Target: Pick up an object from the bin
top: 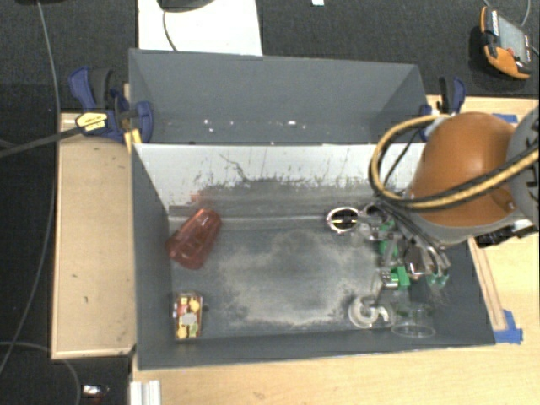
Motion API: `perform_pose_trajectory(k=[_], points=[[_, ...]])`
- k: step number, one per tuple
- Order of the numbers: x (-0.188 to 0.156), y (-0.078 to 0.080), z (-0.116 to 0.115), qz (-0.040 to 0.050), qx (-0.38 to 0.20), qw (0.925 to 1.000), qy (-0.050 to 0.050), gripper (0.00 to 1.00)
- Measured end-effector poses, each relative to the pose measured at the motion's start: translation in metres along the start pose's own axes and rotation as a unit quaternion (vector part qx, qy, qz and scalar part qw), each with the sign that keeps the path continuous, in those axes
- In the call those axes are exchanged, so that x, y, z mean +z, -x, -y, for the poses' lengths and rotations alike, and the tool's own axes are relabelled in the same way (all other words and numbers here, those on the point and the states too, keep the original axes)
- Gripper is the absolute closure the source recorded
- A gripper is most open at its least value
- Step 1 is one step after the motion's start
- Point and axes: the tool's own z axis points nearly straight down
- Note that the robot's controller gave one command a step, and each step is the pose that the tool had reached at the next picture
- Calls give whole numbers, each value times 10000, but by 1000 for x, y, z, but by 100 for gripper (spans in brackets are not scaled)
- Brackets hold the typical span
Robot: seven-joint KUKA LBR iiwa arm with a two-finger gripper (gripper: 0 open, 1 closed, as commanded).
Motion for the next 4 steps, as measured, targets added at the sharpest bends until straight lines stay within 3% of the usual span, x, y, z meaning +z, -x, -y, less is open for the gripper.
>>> perform_pose_trajectory(k=[1,2,3,4], points=[[-4,2,0,42,-7,10000,-3,0],[118,2,28,39,-2572,9664,-10,0],[41,-10,26,50,-1712,9852,-9,0],[98,-9,59,10,-1457,9893,11,0]])
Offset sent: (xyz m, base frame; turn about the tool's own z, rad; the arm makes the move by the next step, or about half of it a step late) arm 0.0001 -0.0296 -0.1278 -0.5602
